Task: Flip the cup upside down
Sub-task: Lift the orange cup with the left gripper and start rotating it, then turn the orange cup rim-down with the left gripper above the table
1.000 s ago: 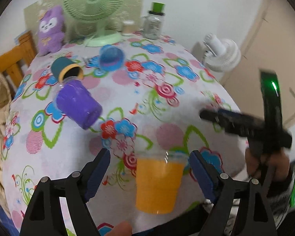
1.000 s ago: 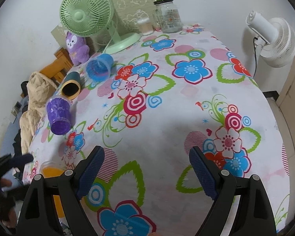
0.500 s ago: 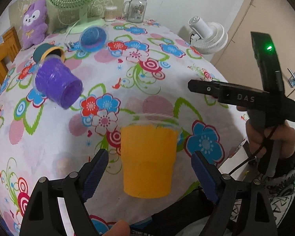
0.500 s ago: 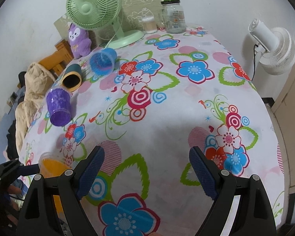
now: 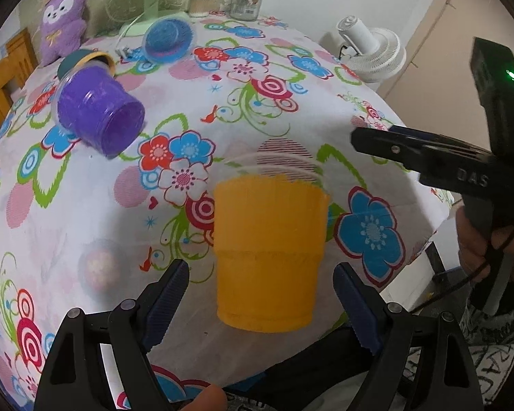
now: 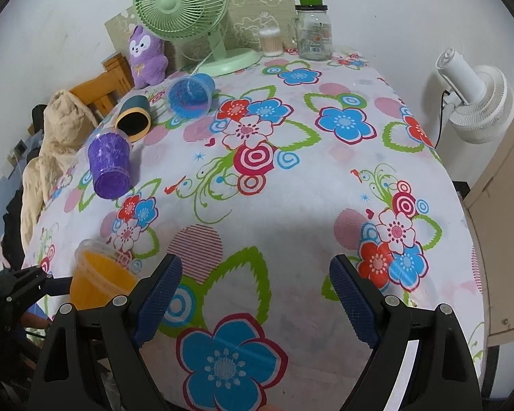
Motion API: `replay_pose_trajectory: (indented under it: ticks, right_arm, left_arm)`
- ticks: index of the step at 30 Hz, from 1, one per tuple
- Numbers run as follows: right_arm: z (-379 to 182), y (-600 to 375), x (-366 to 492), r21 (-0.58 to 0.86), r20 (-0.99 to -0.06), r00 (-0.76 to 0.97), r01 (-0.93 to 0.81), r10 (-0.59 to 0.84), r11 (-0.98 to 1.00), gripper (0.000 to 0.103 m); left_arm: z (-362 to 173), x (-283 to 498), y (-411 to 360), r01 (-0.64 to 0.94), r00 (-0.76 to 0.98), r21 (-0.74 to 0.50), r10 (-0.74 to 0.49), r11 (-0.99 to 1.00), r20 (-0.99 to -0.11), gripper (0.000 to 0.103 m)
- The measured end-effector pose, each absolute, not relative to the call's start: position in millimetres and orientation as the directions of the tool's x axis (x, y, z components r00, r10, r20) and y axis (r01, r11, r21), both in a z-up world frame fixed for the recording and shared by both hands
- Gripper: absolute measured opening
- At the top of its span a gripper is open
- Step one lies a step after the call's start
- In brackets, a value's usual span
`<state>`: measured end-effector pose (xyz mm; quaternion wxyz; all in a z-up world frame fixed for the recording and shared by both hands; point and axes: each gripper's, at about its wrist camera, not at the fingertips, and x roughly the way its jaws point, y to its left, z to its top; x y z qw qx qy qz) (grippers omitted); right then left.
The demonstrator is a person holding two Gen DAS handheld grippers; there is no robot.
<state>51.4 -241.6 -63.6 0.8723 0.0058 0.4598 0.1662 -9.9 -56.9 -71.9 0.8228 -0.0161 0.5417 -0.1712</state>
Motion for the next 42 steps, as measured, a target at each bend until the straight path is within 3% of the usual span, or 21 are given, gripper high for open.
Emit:
replay_pose_trajectory:
  ticks: [2, 6, 9, 28, 42]
  right_arm:
    - [-63.0, -241.0, 48.9, 0.160, -0.800, 0.523, -0.286, 0.294, 0.945, 0.090]
    - [-60.3, -241.9, 43.9, 0.160, -0.795, 0.529, -0.290, 0.297, 0.944, 0.090]
    - [-60.1, -243.9, 42.0, 0.168, -0.791, 0.532, -0.289, 0.303, 0.943, 0.090]
    - [-74.2, -265.1, 51.1, 0.232, -0.787, 0.514, -0.268, 0.342, 0.935, 0.090]
    - [-78.1, -257.6, 54.0, 0.226, -0.793, 0.498, -0.293, 0.350, 0.929, 0.090]
  left_arm:
    - [-73.9, -10.6, -55.9, 0.258, 0.355, -0.214, -0.298, 0.942, -0.886, 0.086]
    - [-79.7, -11.0, -56.0, 0.244, 0.325, -0.204, -0.278, 0.948, -0.904, 0.065]
    - [-78.6, -11.6, -55.8, 0.239, 0.320, -0.200, -0.272, 0.950, -0.907, 0.056]
    - [-5.7, 38.9, -67.1, 0.281, 0.287, -0.142, -0.224, 0.949, -0.931, 0.057]
    - [-1.4, 41.4, -65.7, 0.274, 0.307, -0.128, -0.213, 0.953, -0.928, 0.058]
